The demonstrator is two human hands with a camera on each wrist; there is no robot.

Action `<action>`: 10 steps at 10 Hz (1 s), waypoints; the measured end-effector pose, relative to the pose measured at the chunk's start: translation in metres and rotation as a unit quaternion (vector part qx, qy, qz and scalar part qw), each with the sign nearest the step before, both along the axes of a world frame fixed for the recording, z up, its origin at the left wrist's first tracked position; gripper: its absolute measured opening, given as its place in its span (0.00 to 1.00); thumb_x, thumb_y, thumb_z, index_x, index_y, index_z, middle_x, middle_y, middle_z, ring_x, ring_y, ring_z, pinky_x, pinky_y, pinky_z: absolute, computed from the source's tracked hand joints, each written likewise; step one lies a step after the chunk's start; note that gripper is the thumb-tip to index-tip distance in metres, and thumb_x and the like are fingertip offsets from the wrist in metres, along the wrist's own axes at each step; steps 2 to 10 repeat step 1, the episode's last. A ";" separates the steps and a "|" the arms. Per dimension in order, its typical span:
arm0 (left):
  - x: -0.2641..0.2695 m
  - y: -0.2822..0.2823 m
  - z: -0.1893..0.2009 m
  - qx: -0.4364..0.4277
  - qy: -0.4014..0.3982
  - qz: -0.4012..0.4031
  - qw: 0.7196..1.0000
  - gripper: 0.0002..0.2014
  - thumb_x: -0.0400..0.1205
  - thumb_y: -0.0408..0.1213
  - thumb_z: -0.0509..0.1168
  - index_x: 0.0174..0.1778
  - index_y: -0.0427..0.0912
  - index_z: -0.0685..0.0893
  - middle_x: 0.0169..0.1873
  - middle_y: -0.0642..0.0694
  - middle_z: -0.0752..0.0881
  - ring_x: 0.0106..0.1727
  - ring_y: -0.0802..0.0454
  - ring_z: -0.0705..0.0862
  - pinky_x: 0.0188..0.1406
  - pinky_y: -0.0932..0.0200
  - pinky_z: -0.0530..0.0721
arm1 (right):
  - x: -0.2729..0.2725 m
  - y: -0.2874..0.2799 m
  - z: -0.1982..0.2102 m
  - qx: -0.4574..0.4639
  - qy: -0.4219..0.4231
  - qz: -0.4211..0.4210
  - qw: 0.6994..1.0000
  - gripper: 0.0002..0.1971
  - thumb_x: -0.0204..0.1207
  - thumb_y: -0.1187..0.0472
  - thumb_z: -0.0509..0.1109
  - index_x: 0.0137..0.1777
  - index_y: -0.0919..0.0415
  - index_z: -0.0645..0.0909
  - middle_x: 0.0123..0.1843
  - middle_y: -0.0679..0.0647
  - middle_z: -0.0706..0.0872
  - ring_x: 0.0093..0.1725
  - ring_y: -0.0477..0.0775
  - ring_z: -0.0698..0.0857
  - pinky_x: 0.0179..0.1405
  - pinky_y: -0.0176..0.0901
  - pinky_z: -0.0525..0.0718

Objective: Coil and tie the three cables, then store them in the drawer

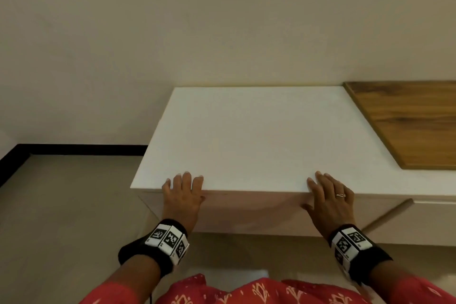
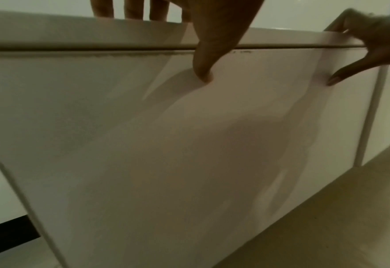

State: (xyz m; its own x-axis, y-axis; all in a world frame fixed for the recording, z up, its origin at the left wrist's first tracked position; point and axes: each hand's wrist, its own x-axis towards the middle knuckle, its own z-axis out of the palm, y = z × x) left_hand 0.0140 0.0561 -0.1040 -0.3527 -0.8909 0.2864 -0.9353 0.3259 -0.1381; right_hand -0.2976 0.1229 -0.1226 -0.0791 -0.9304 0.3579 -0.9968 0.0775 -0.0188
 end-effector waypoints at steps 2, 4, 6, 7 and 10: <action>-0.003 0.001 -0.005 -0.056 0.034 -0.011 0.998 0.22 0.69 0.43 0.68 0.57 0.41 0.73 0.53 0.35 0.80 0.53 0.39 0.75 0.46 0.40 0.85 | -0.011 0.005 -0.003 -0.076 -0.002 0.036 0.996 0.30 0.60 0.49 0.74 0.61 0.60 0.72 0.65 0.63 0.79 0.63 0.61 0.71 0.56 0.53 0.66; -0.003 0.001 -0.005 -0.056 0.034 -0.011 0.998 0.22 0.69 0.43 0.68 0.57 0.41 0.73 0.53 0.35 0.80 0.53 0.39 0.75 0.46 0.40 0.85 | -0.011 0.005 -0.003 -0.076 -0.002 0.036 0.996 0.30 0.60 0.49 0.74 0.61 0.60 0.72 0.65 0.63 0.79 0.63 0.61 0.71 0.56 0.53 0.66; -0.003 0.001 -0.005 -0.056 0.034 -0.011 0.998 0.22 0.69 0.43 0.68 0.57 0.41 0.73 0.53 0.35 0.80 0.53 0.39 0.75 0.46 0.40 0.85 | -0.011 0.005 -0.003 -0.076 -0.002 0.036 0.996 0.30 0.60 0.49 0.74 0.61 0.60 0.72 0.65 0.63 0.79 0.63 0.61 0.71 0.56 0.53 0.66; -0.003 0.001 -0.005 -0.056 0.034 -0.011 0.998 0.22 0.69 0.43 0.68 0.57 0.41 0.73 0.53 0.35 0.80 0.53 0.39 0.75 0.46 0.40 0.85 | -0.011 0.005 -0.003 -0.076 -0.002 0.036 0.996 0.30 0.60 0.49 0.74 0.61 0.60 0.72 0.65 0.63 0.79 0.63 0.61 0.71 0.56 0.53 0.66; -0.003 0.001 -0.005 -0.056 0.034 -0.011 0.998 0.22 0.69 0.43 0.68 0.57 0.41 0.73 0.53 0.35 0.80 0.53 0.39 0.75 0.46 0.40 0.85 | -0.011 0.005 -0.003 -0.076 -0.002 0.036 0.996 0.30 0.60 0.49 0.74 0.61 0.60 0.72 0.65 0.63 0.79 0.63 0.61 0.71 0.56 0.53 0.66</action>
